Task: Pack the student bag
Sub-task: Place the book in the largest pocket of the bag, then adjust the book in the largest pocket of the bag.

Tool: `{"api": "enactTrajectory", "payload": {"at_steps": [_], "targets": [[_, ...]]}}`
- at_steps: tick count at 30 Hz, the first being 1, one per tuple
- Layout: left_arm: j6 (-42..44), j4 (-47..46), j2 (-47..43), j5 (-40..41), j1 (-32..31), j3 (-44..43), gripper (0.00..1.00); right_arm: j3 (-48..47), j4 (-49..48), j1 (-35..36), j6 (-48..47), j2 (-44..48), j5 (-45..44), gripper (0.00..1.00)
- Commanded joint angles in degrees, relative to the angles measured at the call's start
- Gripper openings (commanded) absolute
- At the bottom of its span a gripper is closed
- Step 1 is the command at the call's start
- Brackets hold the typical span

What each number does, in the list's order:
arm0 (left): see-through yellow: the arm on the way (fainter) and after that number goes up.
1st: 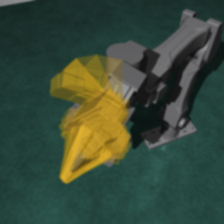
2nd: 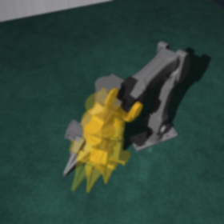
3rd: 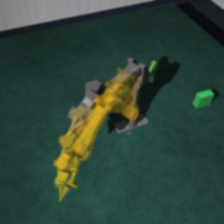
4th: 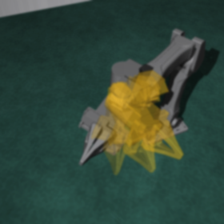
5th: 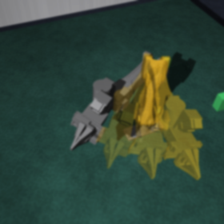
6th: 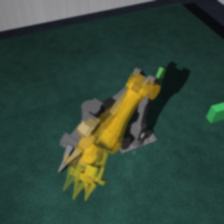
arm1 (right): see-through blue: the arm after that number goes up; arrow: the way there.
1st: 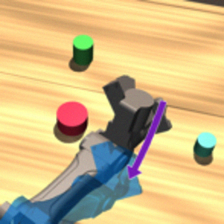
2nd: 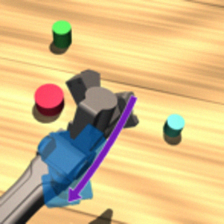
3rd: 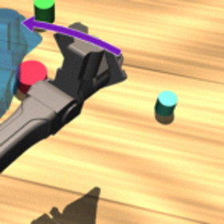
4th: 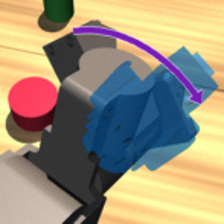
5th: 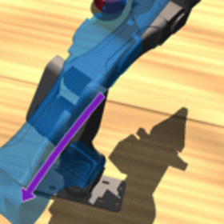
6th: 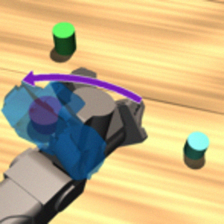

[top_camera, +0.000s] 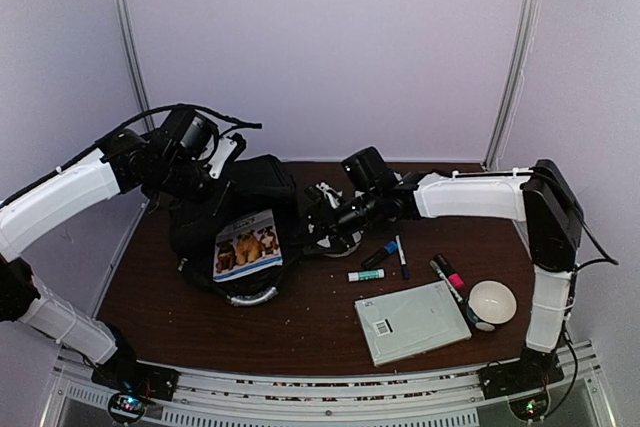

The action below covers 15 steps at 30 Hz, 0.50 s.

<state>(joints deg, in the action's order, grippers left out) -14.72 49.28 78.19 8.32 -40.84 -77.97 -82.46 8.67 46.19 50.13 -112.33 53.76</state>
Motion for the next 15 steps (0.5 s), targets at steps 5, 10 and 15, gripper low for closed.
{"api": "enactTrajectory", "payload": {"at_steps": [5, 10, 15], "targets": [[-0.35, -7.56, -1.96, -0.37, -0.12, -0.78, 0.00, -5.49, 28.92, 5.76, -57.11, 9.01, -19.32, 0.35], [-0.22, -7.81, -2.00, -1.38, -0.12, -0.73, 0.00, -1.11, 23.80, 10.29, -73.83, 13.93, -31.96, 0.31], [-0.25, -7.96, -1.73, -2.17, -0.12, -0.78, 0.00, -3.70, 21.99, 15.38, -84.03, 13.63, -41.88, 0.49]]}}
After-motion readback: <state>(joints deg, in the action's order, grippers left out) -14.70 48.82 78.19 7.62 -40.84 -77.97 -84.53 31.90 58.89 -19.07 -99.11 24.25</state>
